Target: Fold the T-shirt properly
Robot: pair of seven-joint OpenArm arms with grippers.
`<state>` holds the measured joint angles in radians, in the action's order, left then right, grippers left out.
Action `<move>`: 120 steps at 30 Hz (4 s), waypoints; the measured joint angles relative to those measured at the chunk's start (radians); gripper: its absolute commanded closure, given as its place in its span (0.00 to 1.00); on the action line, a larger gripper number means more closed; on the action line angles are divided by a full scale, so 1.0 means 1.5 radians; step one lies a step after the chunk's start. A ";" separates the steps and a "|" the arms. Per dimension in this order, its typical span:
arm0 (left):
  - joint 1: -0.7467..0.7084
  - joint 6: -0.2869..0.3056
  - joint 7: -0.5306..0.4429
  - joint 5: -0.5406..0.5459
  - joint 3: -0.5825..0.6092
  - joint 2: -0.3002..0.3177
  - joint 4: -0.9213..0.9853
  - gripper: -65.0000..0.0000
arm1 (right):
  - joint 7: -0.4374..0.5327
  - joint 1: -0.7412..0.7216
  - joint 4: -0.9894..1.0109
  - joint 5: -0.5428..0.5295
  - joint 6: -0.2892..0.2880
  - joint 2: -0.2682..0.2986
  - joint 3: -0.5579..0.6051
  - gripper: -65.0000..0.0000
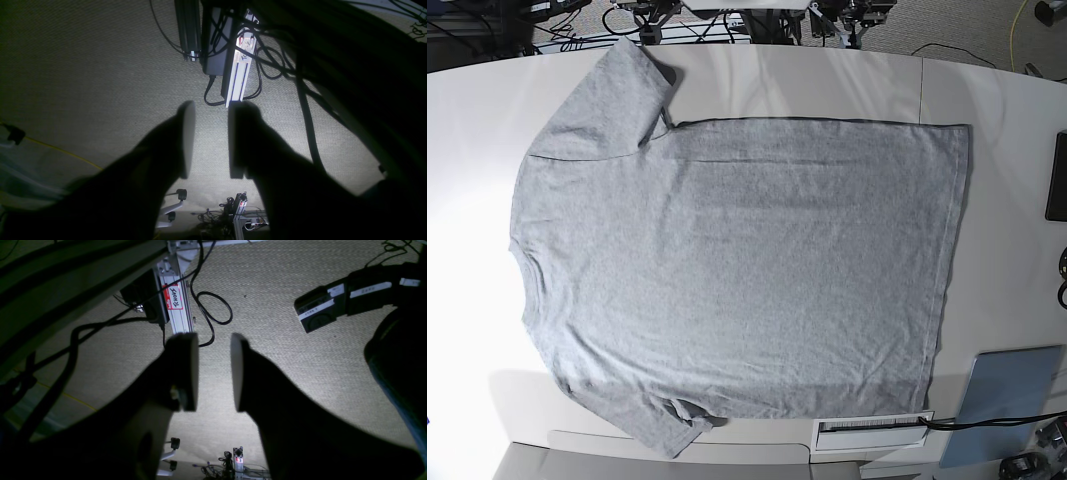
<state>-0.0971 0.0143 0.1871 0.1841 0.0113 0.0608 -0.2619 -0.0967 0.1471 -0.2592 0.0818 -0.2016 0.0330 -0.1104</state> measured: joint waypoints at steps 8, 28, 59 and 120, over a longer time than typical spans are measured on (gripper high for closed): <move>0.000 0.000 0.000 0.000 0.000 0.000 0.000 0.70 | 0.000 0.000 0.000 0.000 0.000 0.000 0.000 0.74; 0.000 0.000 0.000 0.000 0.000 0.000 0.000 0.70 | 0.000 0.000 0.000 0.000 0.000 0.000 0.000 0.74; -0.324 0.037 0.079 -0.098 0.001 0.030 -0.432 0.70 | -0.113 0.338 -0.408 -0.061 -0.001 0.067 0.001 0.74; -0.247 0.199 -0.019 -0.466 -0.003 0.436 -0.886 1.00 | -0.290 0.623 -1.382 0.078 -0.082 0.240 -0.201 0.74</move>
<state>-0.4679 0.3122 0.1593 -0.5152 0.0067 0.7151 -1.5909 -0.5316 1.0809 -2.3322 0.1993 -0.3244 0.3935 -0.4126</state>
